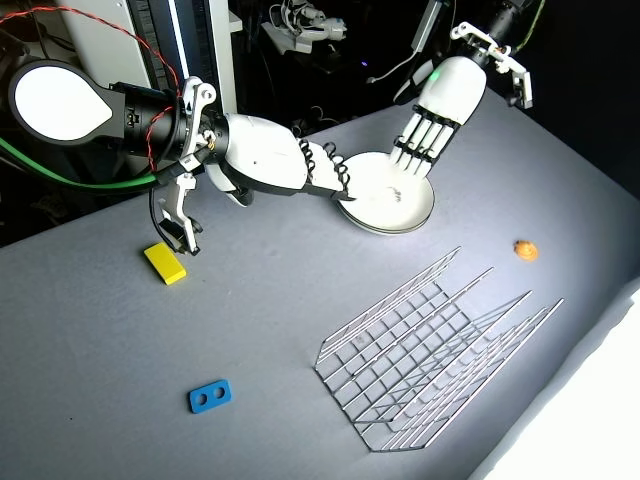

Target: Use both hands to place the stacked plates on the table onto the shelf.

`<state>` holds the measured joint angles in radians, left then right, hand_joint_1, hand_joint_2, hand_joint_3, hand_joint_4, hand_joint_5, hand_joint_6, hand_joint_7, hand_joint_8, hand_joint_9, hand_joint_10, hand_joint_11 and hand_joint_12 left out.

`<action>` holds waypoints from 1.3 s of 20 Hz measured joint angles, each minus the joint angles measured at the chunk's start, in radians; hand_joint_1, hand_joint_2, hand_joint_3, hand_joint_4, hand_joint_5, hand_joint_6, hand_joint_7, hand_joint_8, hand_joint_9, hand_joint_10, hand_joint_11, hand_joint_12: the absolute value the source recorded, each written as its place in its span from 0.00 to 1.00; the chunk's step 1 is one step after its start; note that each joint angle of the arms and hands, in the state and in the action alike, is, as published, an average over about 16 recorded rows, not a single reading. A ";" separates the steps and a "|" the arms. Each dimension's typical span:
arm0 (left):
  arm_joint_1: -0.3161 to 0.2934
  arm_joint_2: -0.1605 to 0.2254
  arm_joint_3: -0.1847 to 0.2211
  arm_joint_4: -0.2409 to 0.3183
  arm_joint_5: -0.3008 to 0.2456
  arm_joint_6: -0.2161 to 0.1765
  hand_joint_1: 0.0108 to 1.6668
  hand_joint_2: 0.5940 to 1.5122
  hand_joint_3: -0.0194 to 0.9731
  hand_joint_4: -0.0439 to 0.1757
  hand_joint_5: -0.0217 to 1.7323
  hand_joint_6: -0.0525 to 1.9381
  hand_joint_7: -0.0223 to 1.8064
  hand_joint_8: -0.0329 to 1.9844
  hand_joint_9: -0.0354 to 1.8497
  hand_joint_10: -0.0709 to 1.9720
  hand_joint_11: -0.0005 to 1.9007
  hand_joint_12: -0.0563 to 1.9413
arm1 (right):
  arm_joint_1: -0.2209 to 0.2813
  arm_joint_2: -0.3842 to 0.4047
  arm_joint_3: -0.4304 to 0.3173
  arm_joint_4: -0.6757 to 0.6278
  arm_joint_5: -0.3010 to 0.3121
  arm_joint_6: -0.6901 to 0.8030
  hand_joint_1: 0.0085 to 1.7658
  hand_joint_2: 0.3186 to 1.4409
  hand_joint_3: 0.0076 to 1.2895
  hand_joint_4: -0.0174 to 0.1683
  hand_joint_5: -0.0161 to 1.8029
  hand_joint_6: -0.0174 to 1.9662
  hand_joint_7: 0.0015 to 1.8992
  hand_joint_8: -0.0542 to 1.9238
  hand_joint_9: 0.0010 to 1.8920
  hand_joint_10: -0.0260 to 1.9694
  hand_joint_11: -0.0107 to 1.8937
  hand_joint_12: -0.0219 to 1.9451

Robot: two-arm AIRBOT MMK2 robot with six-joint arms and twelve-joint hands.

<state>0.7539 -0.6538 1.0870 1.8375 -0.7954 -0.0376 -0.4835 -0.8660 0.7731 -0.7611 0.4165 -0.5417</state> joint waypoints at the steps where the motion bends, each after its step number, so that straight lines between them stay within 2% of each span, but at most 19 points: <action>1: 0.004 -0.002 -0.002 -0.001 0.007 -0.003 0.00 0.49 0.04 0.20 0.03 0.03 0.02 0.02 0.03 0.04 0.01 0.02 | -0.004 -0.001 -0.001 0.021 0.003 -0.023 0.66 0.48 0.01 0.09 0.02 0.02 0.01 0.03 0.01 0.02 0.02 0.02; 9: 0.040 -0.019 -0.011 -0.009 0.061 -0.030 0.00 0.49 0.04 0.19 0.03 0.03 0.02 0.02 0.03 0.04 0.01 0.02 | -0.032 -0.024 -0.007 0.155 0.014 -0.191 0.67 0.48 0.01 0.09 0.02 0.02 0.00 0.03 0.01 0.02 0.02 0.02; 26: 0.077 -0.029 -0.073 -0.051 0.089 -0.050 0.00 0.50 0.04 0.17 0.02 0.03 0.02 0.02 0.03 0.04 0.01 0.02 | -0.040 -0.076 0.005 0.101 -0.014 -0.215 0.64 0.49 0.01 0.09 0.02 0.02 0.01 0.03 0.01 0.01 0.02 0.02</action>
<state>0.8310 -0.6825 1.0140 1.7863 -0.7060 -0.0876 -0.5237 -0.9417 0.7778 -0.6605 0.4027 -0.7570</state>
